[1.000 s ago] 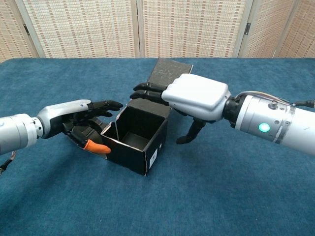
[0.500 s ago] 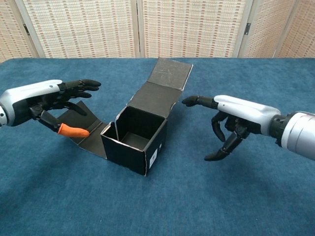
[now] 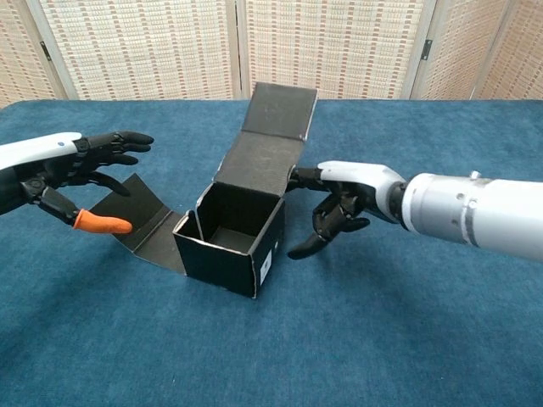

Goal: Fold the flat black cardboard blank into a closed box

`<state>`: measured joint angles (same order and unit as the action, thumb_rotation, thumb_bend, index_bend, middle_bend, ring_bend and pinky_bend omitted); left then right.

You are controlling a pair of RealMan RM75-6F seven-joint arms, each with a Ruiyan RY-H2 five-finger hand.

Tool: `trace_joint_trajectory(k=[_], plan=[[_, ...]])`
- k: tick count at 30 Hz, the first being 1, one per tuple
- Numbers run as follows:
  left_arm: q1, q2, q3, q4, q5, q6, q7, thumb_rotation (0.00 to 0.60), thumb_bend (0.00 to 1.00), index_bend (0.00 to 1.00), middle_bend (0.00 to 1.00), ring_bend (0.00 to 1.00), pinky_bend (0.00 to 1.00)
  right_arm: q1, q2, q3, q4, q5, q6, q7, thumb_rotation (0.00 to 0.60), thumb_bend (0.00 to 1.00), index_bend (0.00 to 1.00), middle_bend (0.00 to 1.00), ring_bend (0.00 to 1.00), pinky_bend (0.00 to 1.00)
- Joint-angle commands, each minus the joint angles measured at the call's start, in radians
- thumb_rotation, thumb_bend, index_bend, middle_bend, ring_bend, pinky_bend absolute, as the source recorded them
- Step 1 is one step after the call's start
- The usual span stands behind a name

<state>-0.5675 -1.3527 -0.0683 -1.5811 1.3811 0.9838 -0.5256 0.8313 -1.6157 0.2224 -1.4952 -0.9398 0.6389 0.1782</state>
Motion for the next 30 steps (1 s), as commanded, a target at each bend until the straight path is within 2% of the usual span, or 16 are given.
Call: trace_joint_trajectory(k=[1,4,7,14,18,21,25,30], plan=[[0.003,0.004,0.0,-0.002,-0.003,-0.003,-0.002,0.6,0.21,0.0,0.0,0.0,0.22,0.097,-0.01,0.059,0.062,0.129,-0.117,-0.012,0.6,0.0,0.0,0.02,0.63,1.0],[0.006,0.01,0.0,-0.007,-0.005,-0.006,-0.004,0.6,0.21,0.0,0.0,0.0,0.22,0.171,-0.006,0.07,0.124,0.22,-0.203,-0.016,0.6,0.0,0.0,0.02,0.63,1.0],[0.011,0.014,-0.002,-0.01,-0.007,-0.003,-0.007,0.6,0.21,0.0,0.0,0.0,0.22,0.197,0.019,0.055,0.137,0.259,-0.238,-0.014,0.6,0.0,0.0,0.01,0.63,1.0],[0.014,0.014,-0.005,-0.005,-0.004,-0.011,-0.018,0.6,0.21,0.0,0.0,0.0,0.22,0.1,0.09,0.023,0.038,0.228,-0.193,0.041,0.6,0.0,0.0,0.0,0.63,1.0],[0.013,0.013,-0.006,-0.007,0.002,-0.017,-0.025,0.6,0.2,0.0,0.0,0.0,0.22,0.01,0.095,0.005,-0.044,0.155,-0.117,0.079,0.6,0.0,0.0,0.0,0.63,1.0],[0.011,0.014,-0.006,-0.01,0.008,-0.022,-0.039,0.6,0.2,0.0,0.0,0.0,0.22,-0.038,0.061,-0.012,-0.076,0.109,-0.047,0.09,0.6,0.0,0.0,0.0,0.63,1.0],[0.011,0.017,-0.004,-0.015,0.021,-0.023,-0.05,0.6,0.2,0.0,0.0,0.0,0.22,-0.063,-0.026,-0.025,-0.059,0.084,0.073,0.051,0.6,0.0,0.0,0.0,0.63,1.0],[0.016,0.025,-0.003,-0.017,0.03,-0.017,-0.069,0.6,0.2,0.0,0.0,0.0,0.22,-0.063,-0.139,-0.024,-0.032,0.114,0.194,-0.042,0.6,0.0,0.0,0.0,0.63,1.0]])
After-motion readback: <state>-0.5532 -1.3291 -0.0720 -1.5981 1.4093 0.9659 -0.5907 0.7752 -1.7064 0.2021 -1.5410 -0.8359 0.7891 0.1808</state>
